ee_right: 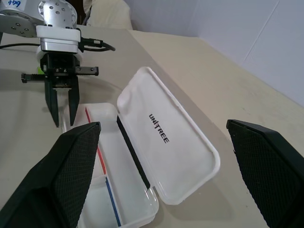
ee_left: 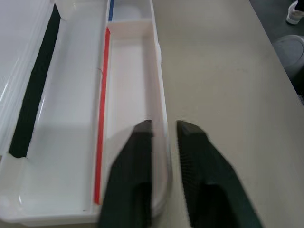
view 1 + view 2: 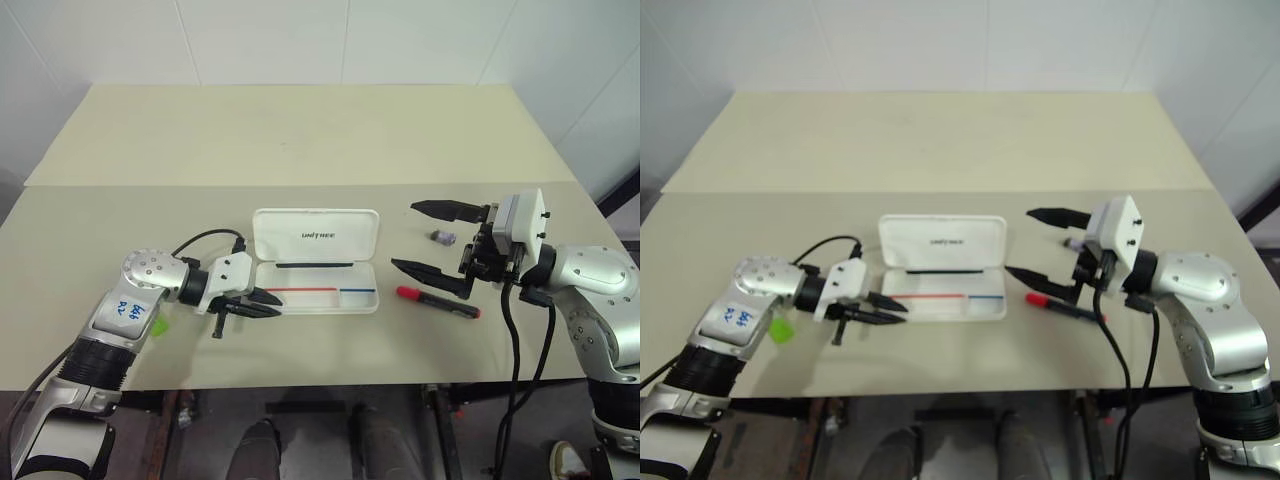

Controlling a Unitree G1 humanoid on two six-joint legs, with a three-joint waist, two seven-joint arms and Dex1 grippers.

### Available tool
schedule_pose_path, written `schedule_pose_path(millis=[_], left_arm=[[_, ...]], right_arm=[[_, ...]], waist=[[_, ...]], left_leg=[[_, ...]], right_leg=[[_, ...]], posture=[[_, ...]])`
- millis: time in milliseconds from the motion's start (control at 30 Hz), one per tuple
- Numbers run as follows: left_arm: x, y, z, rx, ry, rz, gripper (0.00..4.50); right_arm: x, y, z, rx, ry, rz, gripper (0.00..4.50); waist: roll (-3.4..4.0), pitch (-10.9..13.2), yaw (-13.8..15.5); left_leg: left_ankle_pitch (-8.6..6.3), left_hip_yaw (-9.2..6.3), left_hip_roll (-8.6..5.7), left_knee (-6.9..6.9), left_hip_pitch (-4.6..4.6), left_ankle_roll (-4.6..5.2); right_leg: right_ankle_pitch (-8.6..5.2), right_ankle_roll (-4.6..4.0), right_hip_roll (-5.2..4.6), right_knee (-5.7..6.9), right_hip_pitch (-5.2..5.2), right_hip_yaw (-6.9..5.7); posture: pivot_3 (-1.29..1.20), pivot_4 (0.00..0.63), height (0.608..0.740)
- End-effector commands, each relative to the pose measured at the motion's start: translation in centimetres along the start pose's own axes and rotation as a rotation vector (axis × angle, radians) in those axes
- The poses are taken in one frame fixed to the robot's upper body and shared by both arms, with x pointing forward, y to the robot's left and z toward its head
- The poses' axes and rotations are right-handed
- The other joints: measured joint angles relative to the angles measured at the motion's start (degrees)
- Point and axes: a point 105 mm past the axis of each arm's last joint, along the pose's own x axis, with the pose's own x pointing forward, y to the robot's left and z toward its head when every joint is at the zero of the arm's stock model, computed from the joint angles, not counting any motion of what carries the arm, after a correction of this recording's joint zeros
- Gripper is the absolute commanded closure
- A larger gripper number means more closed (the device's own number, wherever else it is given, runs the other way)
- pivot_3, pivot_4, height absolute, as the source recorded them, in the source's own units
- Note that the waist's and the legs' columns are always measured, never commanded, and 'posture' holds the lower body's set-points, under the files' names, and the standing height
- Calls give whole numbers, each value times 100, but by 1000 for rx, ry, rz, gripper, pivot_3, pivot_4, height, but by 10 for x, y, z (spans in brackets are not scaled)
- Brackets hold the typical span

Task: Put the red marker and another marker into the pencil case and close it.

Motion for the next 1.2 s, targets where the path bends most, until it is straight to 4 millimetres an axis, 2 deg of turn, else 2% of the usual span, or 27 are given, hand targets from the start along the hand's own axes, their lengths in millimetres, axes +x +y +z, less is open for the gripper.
schedule_pose_path(millis=[33, 67, 300, 533, 600, 667, 767, 867, 1000, 1100, 1200], left_arm=[[-2, 3, 12, 59, 1, 13, 2589], [-3, 2, 14, 57, -7, 14, 2263], [-17, -5, 32, 31, -86, 26, 2263], [-48, -18, 61, -2, -248, 105, 2263], [-55, -18, 66, -7, -259, 131, 1690], [-64, -18, 68, -14, -262, 164, 1029], [-85, -19, 58, -50, -258, 214, 55], [-89, -23, 51, -61, -237, 206, 20], [-106, -1, 39, -2, -231, 349, 20], [-105, 6, 37, 35, -230, 366, 20], [-108, 15, 38, 52, -242, 395, 20]], right_arm=[[1, 0, 13, -42, -39, -2, 0], [1, 0, 13, -41, -40, -2, 0], [2, -1, 8, -28, -44, 3, 0], [-2, -2, -1, 5, -22, 21, 0], [-9, -2, -6, 19, 3, 16, 0], [-18, -2, -13, 32, 40, 8, 0], [-52, -12, -34, 74, 155, -67, 0], [-65, -18, -43, 77, 200, -98, 0], [-102, -17, -72, 138, 343, -113, 0], [-112, -15, -88, 173, 380, -117, 0], [-114, -8, -106, 215, 410, -88, 0]], waist=[[0, 0, -3], [0, 0, -2], [0, 0, -13], [0, 0, -19], [-1, 1, -1], [-1, 1, 9], [-1, 1, 3], [-1, 1, -9], [-2, 0, -17], [-2, 1, -22], [-2, 0, -26]], left_leg=[[0, 0, 0, 0, 0, 0], [0, 0, 0, 0, 0, 0], [0, 0, 0, 0, 1, 0], [0, 0, 1, 0, 2, 0], [0, 0, 1, 0, 2, 0], [0, -2, 0, 1, 2, 0], [-1, -1, 0, 1, 1, 0], [-2, 2, 0, 0, 2, 1], [1, 1, 1, 1, 8, 3], [4, 4, 0, 12, 7, 5], [4, 7, 0, 20, 5, 5]], right_leg=[[0, 0, 0, 0, 0, 0], [0, 0, 0, 1, 0, 0], [0, 0, 0, 3, -1, 0], [-1, -2, 0, 6, -2, 0], [-3, -4, 0, 5, -1, 0], [-6, -10, 0, 4, 0, 0], [-9, -15, 0, 1, 0, 0], [-11, -18, -1, -3, 0, 0], [-15, -26, 1, -7, 2, 0], [-13, -24, 0, -15, 11, 1], [-9, -20, 0, -16, 12, 4]], posture=[[0, 150, 740], [0, 150, 740], [0, 150, 740], [0, 150, 740], [0, 150, 740], [0, 150, 740], [0, 150, 740], [0, 150, 740], [0, 150, 740], [0, 150, 740], [0, 150, 740]])
